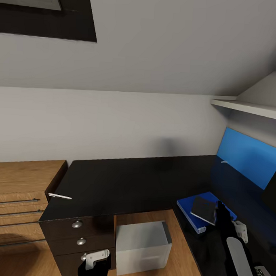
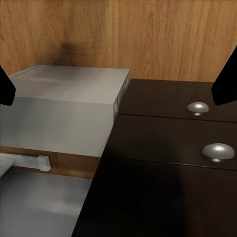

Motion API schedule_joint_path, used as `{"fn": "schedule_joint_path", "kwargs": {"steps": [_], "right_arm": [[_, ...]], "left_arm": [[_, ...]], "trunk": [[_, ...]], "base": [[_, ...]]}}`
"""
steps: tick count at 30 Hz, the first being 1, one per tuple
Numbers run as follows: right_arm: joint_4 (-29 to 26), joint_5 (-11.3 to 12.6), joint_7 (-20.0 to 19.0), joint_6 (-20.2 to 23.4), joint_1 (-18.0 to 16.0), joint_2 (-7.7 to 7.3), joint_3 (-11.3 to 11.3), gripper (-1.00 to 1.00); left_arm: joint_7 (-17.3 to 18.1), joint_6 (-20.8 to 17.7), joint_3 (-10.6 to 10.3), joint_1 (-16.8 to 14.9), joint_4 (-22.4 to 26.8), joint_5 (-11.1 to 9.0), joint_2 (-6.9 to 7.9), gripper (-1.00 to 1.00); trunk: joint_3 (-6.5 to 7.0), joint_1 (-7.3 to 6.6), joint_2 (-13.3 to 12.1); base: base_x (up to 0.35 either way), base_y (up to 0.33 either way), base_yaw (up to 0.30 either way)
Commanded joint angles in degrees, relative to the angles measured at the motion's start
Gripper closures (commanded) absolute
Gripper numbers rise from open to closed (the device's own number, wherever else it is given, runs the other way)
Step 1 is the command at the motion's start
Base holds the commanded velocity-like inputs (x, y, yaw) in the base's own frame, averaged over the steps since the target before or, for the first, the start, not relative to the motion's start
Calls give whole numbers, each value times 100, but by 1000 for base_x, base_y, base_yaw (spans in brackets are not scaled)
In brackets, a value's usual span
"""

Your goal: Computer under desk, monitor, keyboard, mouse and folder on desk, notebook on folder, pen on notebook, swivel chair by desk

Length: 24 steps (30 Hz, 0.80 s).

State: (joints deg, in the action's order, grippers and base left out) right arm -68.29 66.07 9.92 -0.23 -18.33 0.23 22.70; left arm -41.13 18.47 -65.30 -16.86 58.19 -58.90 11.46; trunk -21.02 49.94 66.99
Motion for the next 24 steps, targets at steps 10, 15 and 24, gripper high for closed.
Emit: {"fn": "schedule_joint_path", "kwargs": {"steps": [10,15,24], "right_arm": [[-109,71,5,-28,-4,-14,23,-100],[-162,87,4,-23,-4,-10,24,-100],[-357,111,17,-3,-4,45,15,-100]], "left_arm": [[-24,34,-27,-11,8,-42,5,-100],[-23,34,-27,-11,8,-42,5,-100],[-21,34,-27,-11,8,-42,5,-100]], "trunk": [[-7,0,5],[-7,0,5],[13,0,5]], "base": [[0,0,0],[0,0,0],[0,0,100]]}}
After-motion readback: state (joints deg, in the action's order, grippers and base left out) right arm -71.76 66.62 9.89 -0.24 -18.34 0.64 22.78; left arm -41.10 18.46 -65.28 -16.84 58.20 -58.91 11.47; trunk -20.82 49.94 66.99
